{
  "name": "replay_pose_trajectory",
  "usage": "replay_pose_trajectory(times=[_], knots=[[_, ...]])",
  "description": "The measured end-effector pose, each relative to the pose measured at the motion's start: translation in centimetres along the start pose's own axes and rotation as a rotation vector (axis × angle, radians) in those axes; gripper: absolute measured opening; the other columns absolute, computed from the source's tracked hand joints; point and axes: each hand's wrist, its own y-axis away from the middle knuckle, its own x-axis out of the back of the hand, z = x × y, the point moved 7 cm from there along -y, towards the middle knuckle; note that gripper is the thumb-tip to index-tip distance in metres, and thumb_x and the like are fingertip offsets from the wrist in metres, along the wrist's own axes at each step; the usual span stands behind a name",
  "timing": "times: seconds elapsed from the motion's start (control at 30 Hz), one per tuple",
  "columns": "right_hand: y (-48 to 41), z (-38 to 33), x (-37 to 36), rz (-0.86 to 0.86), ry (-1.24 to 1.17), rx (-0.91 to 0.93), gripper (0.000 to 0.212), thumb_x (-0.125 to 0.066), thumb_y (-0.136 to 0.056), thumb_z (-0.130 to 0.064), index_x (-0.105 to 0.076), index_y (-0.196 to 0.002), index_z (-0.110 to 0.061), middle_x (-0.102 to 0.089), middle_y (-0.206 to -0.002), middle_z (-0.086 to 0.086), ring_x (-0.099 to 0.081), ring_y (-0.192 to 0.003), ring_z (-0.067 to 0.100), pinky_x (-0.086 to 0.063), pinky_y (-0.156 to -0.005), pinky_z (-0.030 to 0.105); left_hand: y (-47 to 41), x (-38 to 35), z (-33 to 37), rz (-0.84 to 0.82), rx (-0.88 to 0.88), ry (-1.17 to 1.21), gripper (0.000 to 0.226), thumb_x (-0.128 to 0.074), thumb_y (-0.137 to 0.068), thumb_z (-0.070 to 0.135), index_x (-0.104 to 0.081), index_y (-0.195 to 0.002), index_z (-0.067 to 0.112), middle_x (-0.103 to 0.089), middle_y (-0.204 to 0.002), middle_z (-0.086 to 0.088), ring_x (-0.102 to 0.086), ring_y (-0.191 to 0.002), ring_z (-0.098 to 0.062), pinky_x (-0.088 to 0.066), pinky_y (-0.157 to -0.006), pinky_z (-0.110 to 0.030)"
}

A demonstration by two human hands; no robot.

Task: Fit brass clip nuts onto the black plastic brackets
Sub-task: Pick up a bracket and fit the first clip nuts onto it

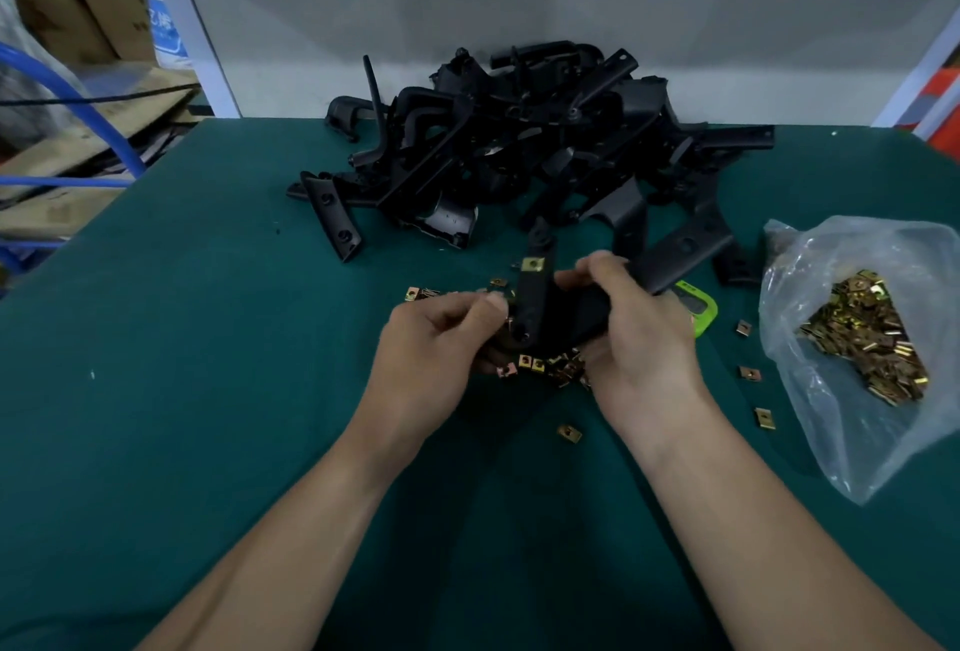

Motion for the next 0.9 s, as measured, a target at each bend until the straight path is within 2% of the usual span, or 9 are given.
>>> replay_pose_trajectory(times=[0.07, 0.13, 0.2, 0.27, 0.4, 0.5, 0.67, 0.77, 0.9], knots=[[-0.3, -0.7, 0.8, 0.058, -0.09, -0.008, 0.022, -0.066, -0.099, -0.019, -0.066, -0.079, -0.012, -0.072, -0.071, 0.003, -0.072, -0.072, 0.015, -0.059, -0.086, 0.042, 0.2, 0.5, -0.2, 0.025, -0.042, -0.403, 0.009, -0.074, -0.089, 0.031, -0.08, -0.088, 0.038, -0.073, -0.078, 0.018, -0.065, -0.071, 0.004, -0.047, -0.062, -0.009], [-0.5, -0.8, 1.4, 0.072, -0.133, -0.037, 0.025, -0.069, -0.097, -0.022, -0.069, -0.074, -0.012, -0.072, -0.071, 0.004, -0.071, -0.07, 0.016, -0.061, -0.083, 0.04, 0.4, 0.0, -0.7, -0.033, -0.047, -0.618, 0.014, -0.081, -0.081, 0.04, -0.08, -0.095, 0.04, -0.07, -0.09, 0.023, -0.061, -0.087, 0.004, -0.047, -0.072, -0.008], [-0.5, -0.5, 1.5, 0.07, -0.112, -0.061, 0.034, -0.072, -0.095, -0.025, -0.073, -0.062, -0.016, -0.072, -0.071, 0.005, -0.071, -0.067, 0.017, -0.063, -0.075, 0.038, 0.4, -0.4, -1.1, -0.069, -0.039, -0.646, 0.019, -0.083, -0.079, 0.042, -0.08, -0.097, 0.039, -0.064, -0.097, 0.022, -0.057, -0.093, -0.002, -0.052, -0.082, -0.025], [-0.5, -0.1, 1.5, 0.066, -0.093, -0.072, 0.039, -0.074, -0.094, -0.027, -0.074, -0.056, -0.018, -0.072, -0.071, 0.004, -0.071, -0.066, 0.016, -0.06, -0.066, 0.033, 0.4, -0.6, -0.9, -0.071, -0.07, -0.639, 0.011, -0.082, -0.082, 0.038, -0.08, -0.093, 0.038, -0.063, -0.097, 0.022, -0.057, -0.092, -0.001, -0.054, -0.084, -0.033], [-0.7, 0.4, 1.2, 0.029, -0.049, -0.075, 0.038, -0.073, -0.093, -0.03, -0.075, -0.056, -0.019, -0.073, -0.071, 0.003, -0.071, -0.065, 0.016, -0.058, -0.061, 0.03, 0.7, -0.4, -0.1, 0.021, -0.176, -0.696, 0.01, -0.069, -0.094, 0.037, -0.077, -0.089, 0.035, -0.069, -0.083, 0.017, -0.062, -0.077, -0.005, -0.053, -0.072, -0.027], [-0.8, 0.5, 1.2, 0.015, -0.038, -0.064, 0.038, -0.073, -0.093, -0.03, -0.076, -0.057, -0.019, -0.073, -0.071, 0.002, -0.071, -0.064, 0.015, -0.057, -0.059, 0.029, 0.6, 0.4, -0.1, 0.094, -0.086, -0.428, 0.023, -0.065, -0.097, 0.032, -0.074, -0.076, 0.033, -0.071, -0.066, 0.014, -0.066, -0.058, -0.005, -0.047, -0.054, -0.012], [-0.7, 0.6, 0.8, 0.003, 0.0, -0.063, 0.038, -0.073, -0.093, -0.031, -0.076, -0.056, -0.022, -0.073, -0.069, -0.002, -0.069, -0.062, 0.011, -0.056, -0.063, 0.031, 0.8, -0.1, -0.1, -0.013, 0.095, 0.232, 0.002, -0.082, -0.078, 0.022, -0.083, -0.081, 0.021, -0.075, -0.073, -0.004, -0.07, -0.064, -0.013, -0.055, -0.06, -0.02], [-0.6, 0.7, 0.6, -0.013, 0.008, -0.076, 0.037, -0.073, -0.093, -0.031, -0.075, -0.057, -0.02, -0.072, -0.068, 0.0, -0.069, -0.061, 0.012, -0.055, -0.055, 0.028, 0.8, -0.1, -0.5, -0.03, 0.165, 0.367, 0.018, -0.083, -0.065, 0.02, -0.084, -0.083, 0.02, -0.075, -0.076, -0.003, -0.07, -0.07, -0.011, -0.057, -0.065, -0.019], [-0.5, 0.7, 0.4, -0.027, 0.033, -0.062, 0.04, -0.072, -0.094, -0.028, -0.073, -0.056, -0.02, -0.07, -0.067, -0.001, -0.067, -0.058, 0.012, -0.054, -0.051, 0.027, 0.9, -0.5, -0.5, -0.078, 0.217, 0.461, 0.018, -0.075, -0.076, 0.011, -0.084, -0.089, 0.019, -0.077, -0.083, -0.008, -0.074, -0.079, -0.014, -0.059, -0.069, -0.023]])
